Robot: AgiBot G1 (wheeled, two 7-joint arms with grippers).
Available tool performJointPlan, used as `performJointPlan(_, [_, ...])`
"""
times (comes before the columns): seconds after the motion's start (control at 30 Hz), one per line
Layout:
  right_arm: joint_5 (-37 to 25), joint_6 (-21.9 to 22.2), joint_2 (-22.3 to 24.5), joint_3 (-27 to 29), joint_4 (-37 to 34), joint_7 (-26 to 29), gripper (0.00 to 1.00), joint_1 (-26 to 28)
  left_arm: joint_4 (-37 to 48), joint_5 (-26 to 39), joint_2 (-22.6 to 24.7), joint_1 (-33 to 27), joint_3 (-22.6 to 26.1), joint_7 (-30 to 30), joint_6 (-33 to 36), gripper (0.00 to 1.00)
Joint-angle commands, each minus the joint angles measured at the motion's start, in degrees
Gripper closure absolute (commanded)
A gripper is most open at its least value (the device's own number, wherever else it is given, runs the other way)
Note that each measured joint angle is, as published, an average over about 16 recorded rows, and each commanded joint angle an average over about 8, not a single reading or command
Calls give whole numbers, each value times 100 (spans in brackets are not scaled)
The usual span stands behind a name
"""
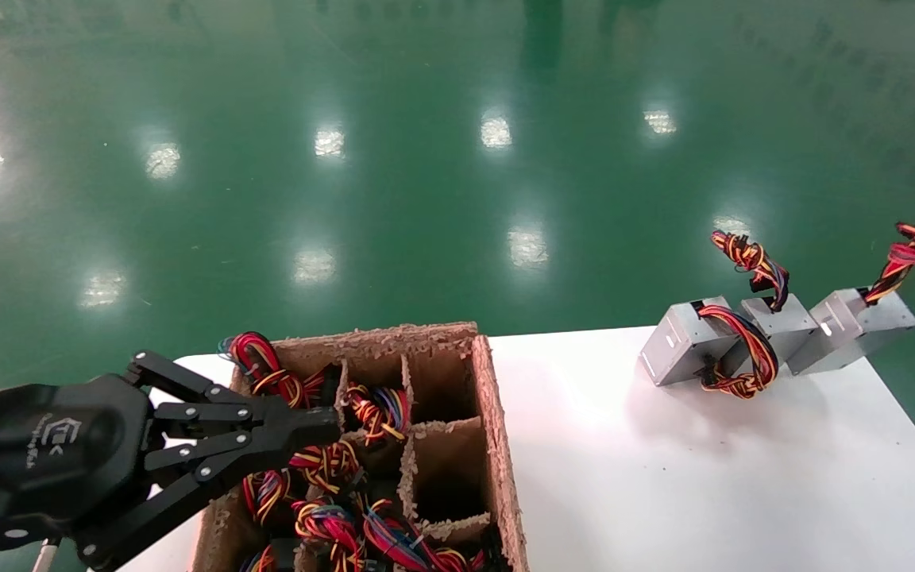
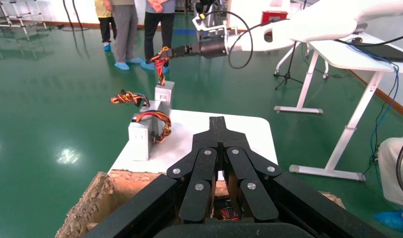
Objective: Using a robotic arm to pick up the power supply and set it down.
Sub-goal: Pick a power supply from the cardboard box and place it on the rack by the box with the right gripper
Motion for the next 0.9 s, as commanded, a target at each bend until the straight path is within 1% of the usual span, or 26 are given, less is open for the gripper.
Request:
performJointPlan(0.03, [-13,6,-30,-10,-46,0,100,-15,0,0,0,0,0,0,0,100])
performJointPlan(0.47, [-74,141,-266,-53,-191,-107,100,-20,0,0,0,0,0,0,0,100])
performJointPlan(0.8, [-149,251,-414,-107,-271,-70,100,-23,0,0,0,0,0,0,0,100])
performJointPlan(0.83, [-156,259,-425,-112,-276,-66,97,-23,0,0,0,0,0,0,0,100])
performJointPlan(0.87, [-163,265,-435,-118,-280,-61,89,-23,0,0,0,0,0,0,0,100])
performJointPlan(0.9, [-170,269,-445,-123,-284,-53,78,-23,0,0,0,0,0,0,0,100])
